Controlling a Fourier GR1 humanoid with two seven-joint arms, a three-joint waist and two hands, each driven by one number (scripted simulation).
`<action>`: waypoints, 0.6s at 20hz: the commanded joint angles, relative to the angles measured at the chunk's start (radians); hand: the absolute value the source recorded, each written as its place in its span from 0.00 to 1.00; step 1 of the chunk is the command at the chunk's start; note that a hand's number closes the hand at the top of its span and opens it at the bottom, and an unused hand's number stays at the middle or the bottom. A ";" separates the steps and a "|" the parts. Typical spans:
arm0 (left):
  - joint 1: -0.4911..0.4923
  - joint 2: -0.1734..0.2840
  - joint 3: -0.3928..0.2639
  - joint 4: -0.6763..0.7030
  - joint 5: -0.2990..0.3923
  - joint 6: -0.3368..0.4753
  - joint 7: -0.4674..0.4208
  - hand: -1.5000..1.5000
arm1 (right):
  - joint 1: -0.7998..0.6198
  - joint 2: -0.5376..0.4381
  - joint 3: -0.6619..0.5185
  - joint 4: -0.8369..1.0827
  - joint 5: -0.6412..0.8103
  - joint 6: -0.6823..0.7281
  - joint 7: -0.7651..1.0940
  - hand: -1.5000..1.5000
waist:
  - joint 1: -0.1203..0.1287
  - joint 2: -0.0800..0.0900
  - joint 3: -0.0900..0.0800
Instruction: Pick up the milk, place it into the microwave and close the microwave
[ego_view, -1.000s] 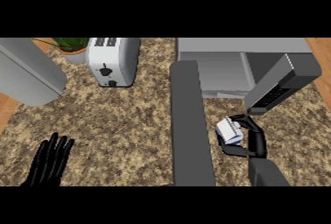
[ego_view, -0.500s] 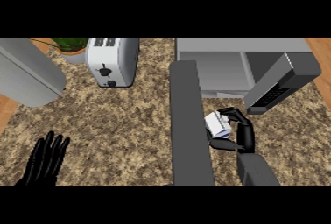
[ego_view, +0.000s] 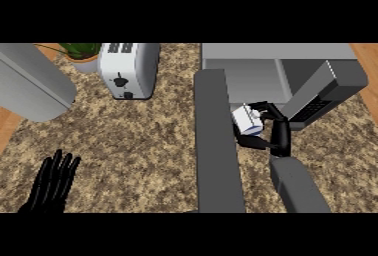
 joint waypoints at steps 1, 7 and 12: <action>-0.014 0.021 0.055 0.034 0.049 -0.047 0.001 0.00 | -0.133 -0.039 -0.026 0.088 0.026 -0.045 0.081 1.00 | 0.008 0.003 0.000; -0.015 -0.011 0.006 -0.035 0.013 -0.009 0.067 0.00 | -0.282 -0.100 -0.040 0.299 0.095 -0.106 0.134 1.00 | 0.023 0.009 0.001; -0.065 -0.027 -0.010 0.064 -0.023 -0.033 0.009 0.00 | -0.401 -0.147 -0.058 0.465 0.140 -0.189 0.142 1.00 | 0.040 0.018 0.002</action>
